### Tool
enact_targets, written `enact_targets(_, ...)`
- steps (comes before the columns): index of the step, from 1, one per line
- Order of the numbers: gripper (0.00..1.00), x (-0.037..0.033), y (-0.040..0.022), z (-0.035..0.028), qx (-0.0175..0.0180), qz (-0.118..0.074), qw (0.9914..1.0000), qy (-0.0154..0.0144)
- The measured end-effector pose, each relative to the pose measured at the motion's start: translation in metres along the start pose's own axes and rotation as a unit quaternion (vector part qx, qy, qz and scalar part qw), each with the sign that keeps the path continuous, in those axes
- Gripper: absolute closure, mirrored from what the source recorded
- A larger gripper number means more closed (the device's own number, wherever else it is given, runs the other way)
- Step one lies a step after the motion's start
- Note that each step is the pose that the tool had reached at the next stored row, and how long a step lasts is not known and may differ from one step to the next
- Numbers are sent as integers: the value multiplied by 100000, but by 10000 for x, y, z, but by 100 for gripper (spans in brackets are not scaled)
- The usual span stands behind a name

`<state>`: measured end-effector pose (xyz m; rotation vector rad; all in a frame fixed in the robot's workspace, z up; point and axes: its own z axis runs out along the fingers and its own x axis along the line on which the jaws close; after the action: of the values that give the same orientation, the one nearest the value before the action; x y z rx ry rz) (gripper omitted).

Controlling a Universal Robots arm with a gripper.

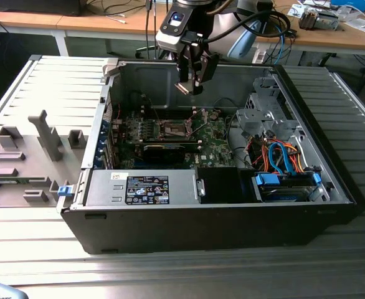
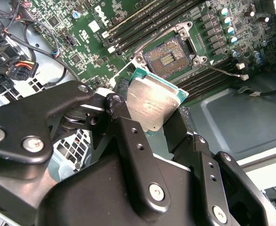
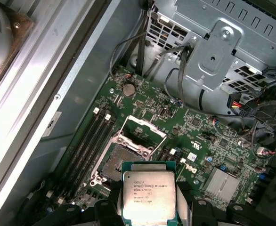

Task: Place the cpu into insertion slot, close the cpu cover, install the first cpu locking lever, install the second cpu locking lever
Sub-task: 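Place the cpu into insertion slot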

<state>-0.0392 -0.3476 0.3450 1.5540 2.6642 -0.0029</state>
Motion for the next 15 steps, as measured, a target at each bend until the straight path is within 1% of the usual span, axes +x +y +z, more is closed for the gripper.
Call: enact_targets(15, 45, 0, 0, 0, 44, 890, 99996, -23)
